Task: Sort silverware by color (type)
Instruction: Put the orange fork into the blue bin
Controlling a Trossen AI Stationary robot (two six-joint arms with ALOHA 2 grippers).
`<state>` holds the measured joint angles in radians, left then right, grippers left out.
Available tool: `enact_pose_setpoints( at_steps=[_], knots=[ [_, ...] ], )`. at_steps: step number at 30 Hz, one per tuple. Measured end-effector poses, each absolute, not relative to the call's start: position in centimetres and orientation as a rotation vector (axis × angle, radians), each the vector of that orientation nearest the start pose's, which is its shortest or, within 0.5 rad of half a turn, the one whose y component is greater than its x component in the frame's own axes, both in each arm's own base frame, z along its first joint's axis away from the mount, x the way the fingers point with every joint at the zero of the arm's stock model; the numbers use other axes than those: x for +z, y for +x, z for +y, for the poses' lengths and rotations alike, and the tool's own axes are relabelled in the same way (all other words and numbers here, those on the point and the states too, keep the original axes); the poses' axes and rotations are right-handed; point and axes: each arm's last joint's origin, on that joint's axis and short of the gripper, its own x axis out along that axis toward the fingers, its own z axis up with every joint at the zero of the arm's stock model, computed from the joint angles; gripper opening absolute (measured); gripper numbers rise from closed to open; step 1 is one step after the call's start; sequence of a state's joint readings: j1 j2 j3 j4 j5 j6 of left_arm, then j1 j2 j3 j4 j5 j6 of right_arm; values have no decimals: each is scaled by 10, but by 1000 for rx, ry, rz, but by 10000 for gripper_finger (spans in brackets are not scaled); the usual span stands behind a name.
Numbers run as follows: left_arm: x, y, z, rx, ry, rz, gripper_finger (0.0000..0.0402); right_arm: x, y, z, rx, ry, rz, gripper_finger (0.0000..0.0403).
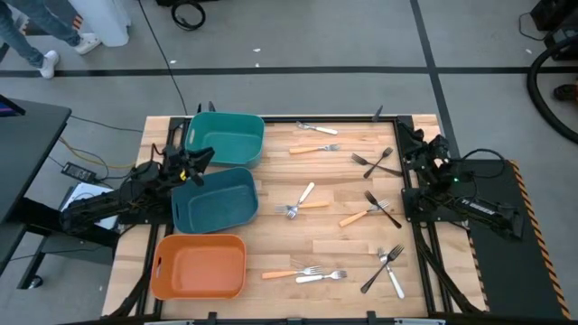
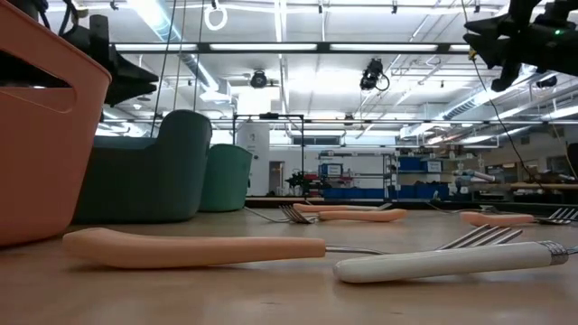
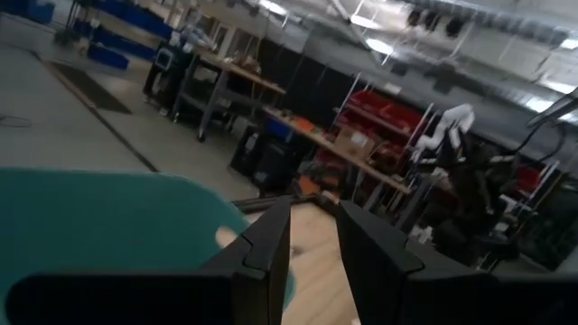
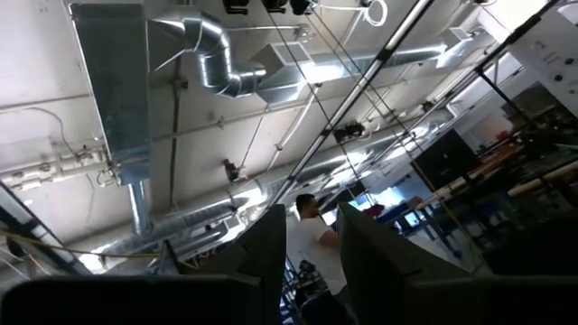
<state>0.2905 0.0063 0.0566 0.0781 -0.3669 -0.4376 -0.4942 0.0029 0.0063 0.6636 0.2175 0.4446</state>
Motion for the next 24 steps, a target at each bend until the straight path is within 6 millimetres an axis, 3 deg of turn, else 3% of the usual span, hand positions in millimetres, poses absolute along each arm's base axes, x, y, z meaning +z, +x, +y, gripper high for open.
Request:
enact_pose_setpoints(
  at_steps=[8,13,18,24],
  knots=[
    [190,85,37,625,-466,-289,102,224,64,-42,-519,313,-810,109],
    [200,83,36,573,-619,-448,102,223,67,-43,-501,371,-804,109],
    [232,72,33,527,-592,-587,102,236,72,-44,-439,407,-761,109],
    [279,65,30,545,-437,-578,102,259,89,-49,-404,308,-628,109]
  ],
)
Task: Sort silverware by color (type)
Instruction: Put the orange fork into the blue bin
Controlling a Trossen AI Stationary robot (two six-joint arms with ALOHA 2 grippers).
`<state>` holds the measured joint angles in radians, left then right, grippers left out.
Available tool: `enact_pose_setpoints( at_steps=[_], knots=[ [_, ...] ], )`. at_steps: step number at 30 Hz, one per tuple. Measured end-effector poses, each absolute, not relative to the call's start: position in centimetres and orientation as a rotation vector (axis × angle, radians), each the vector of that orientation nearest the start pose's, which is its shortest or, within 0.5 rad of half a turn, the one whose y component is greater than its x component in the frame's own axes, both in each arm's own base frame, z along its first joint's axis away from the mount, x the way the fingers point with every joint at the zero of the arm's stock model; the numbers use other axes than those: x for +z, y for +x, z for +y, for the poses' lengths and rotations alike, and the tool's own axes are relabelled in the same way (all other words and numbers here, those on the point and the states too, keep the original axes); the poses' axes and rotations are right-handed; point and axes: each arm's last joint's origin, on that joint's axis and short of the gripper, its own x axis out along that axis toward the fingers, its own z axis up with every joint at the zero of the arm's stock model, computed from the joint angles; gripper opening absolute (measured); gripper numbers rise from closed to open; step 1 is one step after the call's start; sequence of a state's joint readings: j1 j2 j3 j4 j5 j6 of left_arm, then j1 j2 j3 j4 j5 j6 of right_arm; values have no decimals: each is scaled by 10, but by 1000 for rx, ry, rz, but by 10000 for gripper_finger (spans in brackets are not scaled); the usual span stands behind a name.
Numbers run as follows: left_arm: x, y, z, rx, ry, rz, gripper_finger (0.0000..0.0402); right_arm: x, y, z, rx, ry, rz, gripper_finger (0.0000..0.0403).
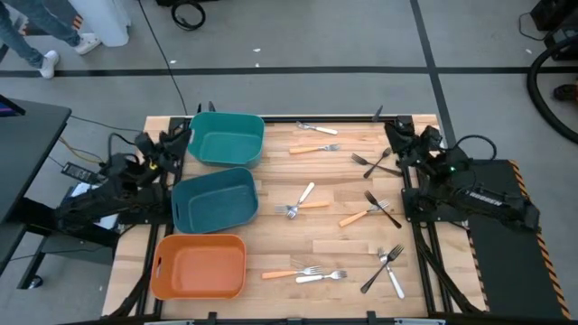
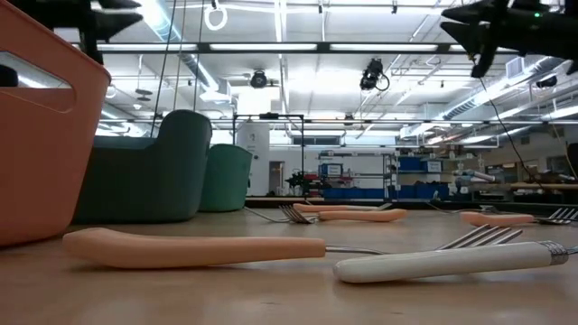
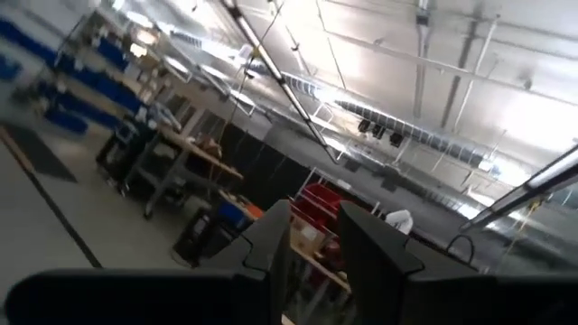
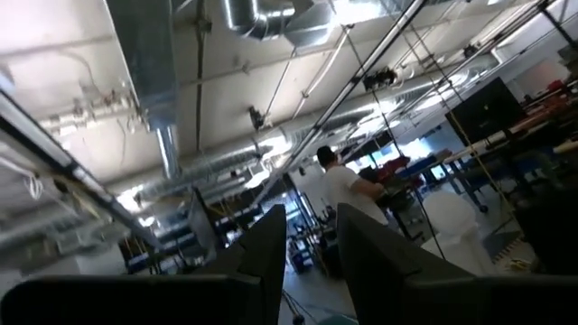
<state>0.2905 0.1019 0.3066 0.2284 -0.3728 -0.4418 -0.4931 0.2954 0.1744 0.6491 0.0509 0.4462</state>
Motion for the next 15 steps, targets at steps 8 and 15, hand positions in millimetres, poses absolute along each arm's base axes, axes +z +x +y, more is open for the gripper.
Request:
enact_pose_setpoints(
  at_steps=[8,15],
  knots=[
    [319,98,39,584,-294,-200,102,285,131,-67,-375,152,-323,109],
    [331,134,50,609,-162,-6,102,290,165,-86,-417,97,-123,109]
  ],
)
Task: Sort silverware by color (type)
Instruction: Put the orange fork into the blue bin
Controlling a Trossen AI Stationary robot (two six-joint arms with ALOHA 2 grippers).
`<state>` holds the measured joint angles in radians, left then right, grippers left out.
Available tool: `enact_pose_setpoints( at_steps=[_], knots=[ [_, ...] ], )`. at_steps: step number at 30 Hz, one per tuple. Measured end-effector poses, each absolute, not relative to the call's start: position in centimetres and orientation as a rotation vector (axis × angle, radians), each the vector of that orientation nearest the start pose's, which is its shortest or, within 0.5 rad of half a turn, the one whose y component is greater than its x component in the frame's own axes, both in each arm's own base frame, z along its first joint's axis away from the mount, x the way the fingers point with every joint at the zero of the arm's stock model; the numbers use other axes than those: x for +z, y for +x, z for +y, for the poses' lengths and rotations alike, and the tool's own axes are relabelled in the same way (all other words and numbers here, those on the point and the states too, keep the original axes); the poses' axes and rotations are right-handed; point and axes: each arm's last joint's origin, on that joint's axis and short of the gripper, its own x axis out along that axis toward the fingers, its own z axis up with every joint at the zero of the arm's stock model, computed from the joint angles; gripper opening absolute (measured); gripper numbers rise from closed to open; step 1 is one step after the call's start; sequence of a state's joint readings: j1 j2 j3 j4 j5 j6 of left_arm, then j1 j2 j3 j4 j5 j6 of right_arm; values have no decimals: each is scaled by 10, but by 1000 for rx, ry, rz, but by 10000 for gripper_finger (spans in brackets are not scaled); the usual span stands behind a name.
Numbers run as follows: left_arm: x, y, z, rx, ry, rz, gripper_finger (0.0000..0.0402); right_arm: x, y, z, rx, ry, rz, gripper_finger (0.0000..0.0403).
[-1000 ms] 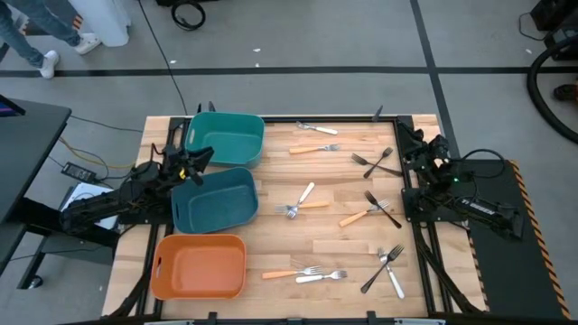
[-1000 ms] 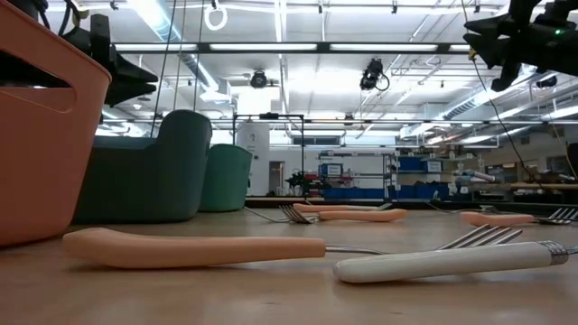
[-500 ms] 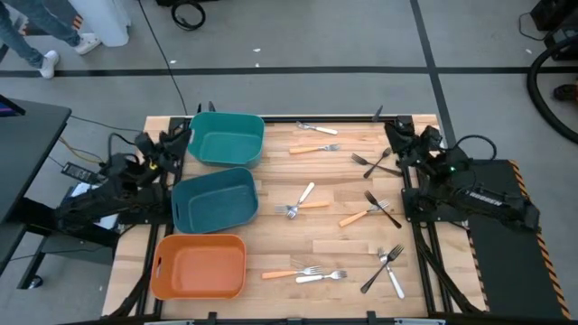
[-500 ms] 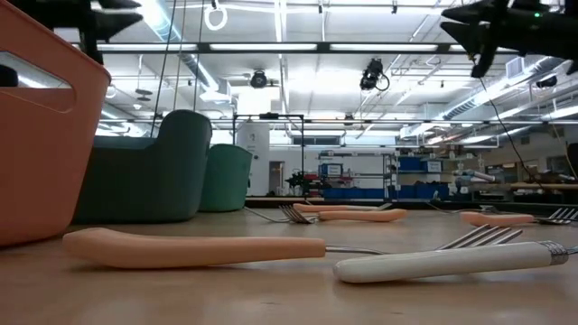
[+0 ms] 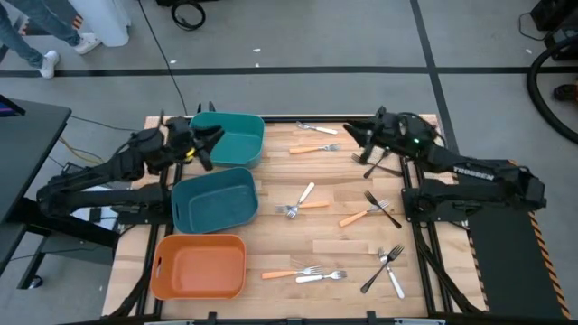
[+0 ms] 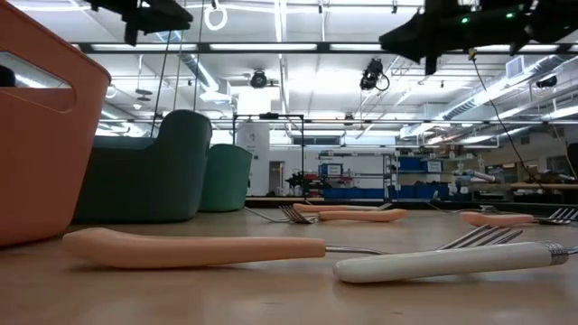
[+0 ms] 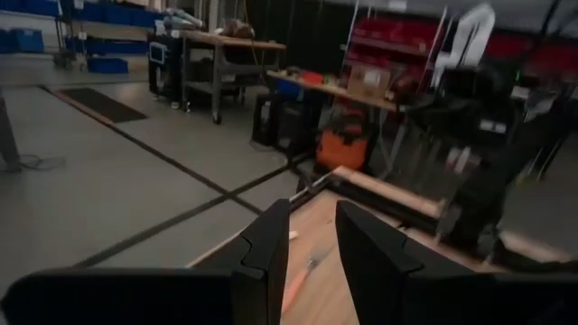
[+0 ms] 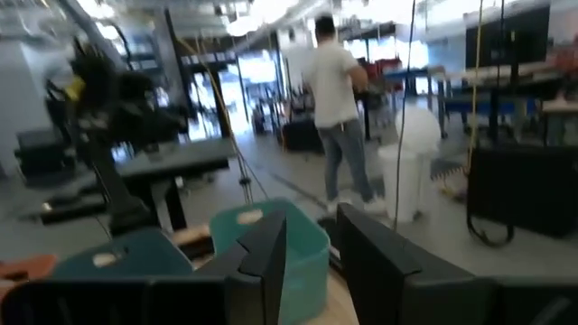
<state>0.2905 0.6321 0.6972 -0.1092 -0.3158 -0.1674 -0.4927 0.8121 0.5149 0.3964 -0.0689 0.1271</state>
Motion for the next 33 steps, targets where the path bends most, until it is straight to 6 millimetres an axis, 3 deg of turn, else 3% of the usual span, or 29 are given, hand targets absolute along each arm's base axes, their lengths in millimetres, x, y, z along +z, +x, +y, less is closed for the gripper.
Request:
enact_pose_setpoints(
  at_steps=[8,23,29,33],
  knots=[
    [342,153,55,611,-140,32,102,275,199,-107,-491,51,133,110],
    [340,158,57,614,-172,36,102,232,244,-147,-498,81,456,115],
    [340,158,57,614,-172,36,102,241,267,-162,-526,183,434,115],
    [340,158,57,614,-173,37,102,245,280,-170,-512,145,389,113]
  ],
)
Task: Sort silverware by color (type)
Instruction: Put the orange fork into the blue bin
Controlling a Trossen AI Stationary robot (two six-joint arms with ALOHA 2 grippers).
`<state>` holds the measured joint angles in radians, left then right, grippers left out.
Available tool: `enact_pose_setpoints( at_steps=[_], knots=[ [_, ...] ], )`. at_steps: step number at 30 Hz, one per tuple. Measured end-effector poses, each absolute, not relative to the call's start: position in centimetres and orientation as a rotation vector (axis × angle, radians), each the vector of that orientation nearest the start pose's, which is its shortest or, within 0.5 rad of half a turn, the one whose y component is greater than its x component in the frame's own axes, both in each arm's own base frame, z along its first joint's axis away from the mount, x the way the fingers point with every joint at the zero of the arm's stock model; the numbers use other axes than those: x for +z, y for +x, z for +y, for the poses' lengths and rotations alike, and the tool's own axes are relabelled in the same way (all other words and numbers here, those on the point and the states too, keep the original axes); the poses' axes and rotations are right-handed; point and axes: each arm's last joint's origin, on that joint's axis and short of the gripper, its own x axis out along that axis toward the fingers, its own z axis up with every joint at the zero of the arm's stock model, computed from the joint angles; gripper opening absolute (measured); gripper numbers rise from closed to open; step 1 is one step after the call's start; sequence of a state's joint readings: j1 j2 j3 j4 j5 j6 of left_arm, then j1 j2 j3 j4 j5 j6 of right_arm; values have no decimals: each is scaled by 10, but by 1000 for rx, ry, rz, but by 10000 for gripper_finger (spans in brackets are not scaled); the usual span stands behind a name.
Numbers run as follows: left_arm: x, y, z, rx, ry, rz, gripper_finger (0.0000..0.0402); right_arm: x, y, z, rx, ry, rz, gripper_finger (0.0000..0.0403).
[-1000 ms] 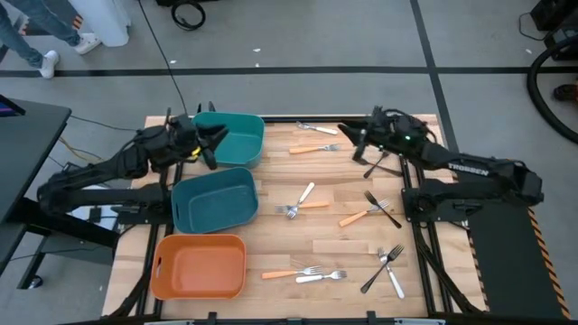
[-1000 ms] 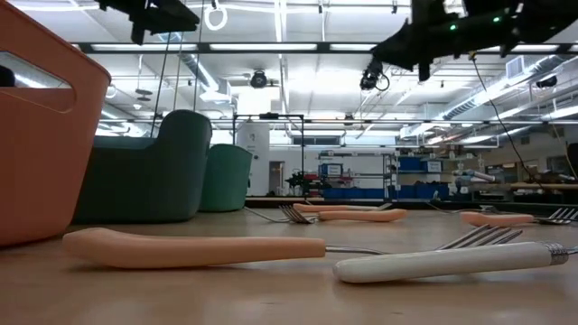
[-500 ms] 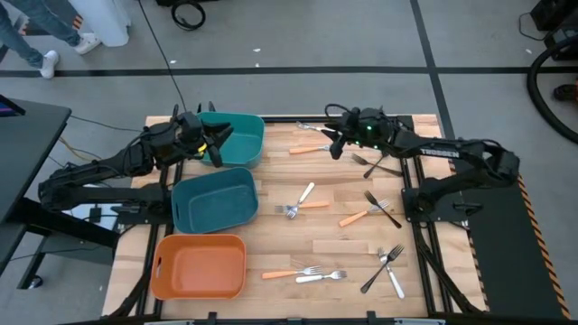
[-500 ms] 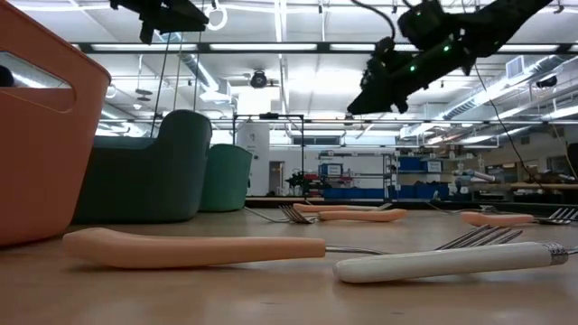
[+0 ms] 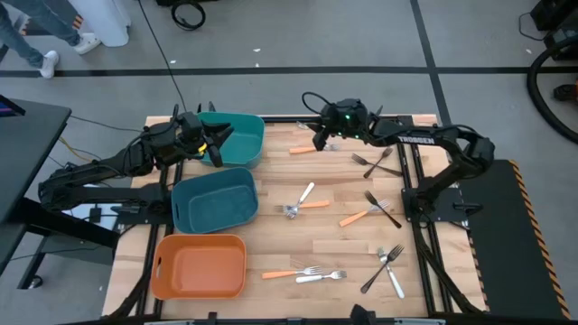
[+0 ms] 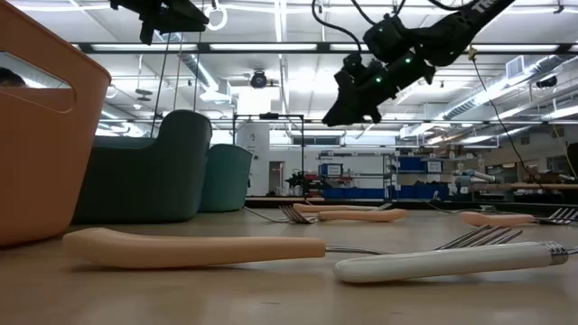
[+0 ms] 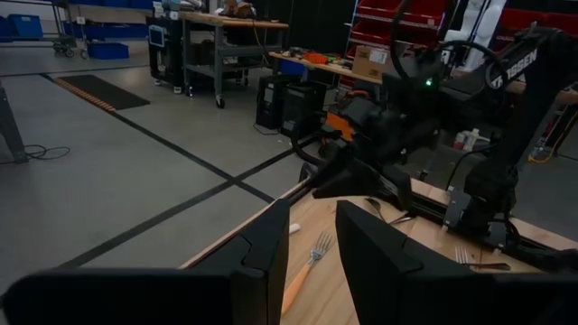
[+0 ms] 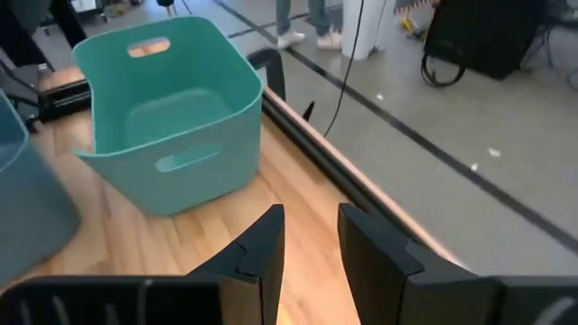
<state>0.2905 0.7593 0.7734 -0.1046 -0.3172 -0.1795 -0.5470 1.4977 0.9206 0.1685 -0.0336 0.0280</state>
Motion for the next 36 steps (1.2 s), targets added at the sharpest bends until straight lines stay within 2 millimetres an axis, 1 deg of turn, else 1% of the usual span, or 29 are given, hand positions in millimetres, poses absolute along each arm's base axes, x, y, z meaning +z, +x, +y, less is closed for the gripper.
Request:
enact_pose_setpoints(
  at_steps=[3,7,11,16,20,25,33,36],
  knots=[
    [340,158,57,613,-173,37,102,242,289,-176,-467,99,443,113],
    [340,158,57,614,-173,38,102,235,303,-184,-428,52,581,113],
    [340,158,57,614,-173,42,102,233,316,-191,-409,77,693,113],
    [340,158,57,614,-173,43,102,235,323,-195,-367,79,802,113],
    [340,158,57,614,-172,43,102,228,325,-195,-304,87,852,113],
    [339,158,57,614,-168,45,102,218,323,-193,-283,109,926,113],
    [335,157,57,617,-166,88,102,218,322,-196,-177,-119,949,113],
    [334,157,56,619,-166,105,102,217,319,-199,-153,-168,956,113]
  ],
)
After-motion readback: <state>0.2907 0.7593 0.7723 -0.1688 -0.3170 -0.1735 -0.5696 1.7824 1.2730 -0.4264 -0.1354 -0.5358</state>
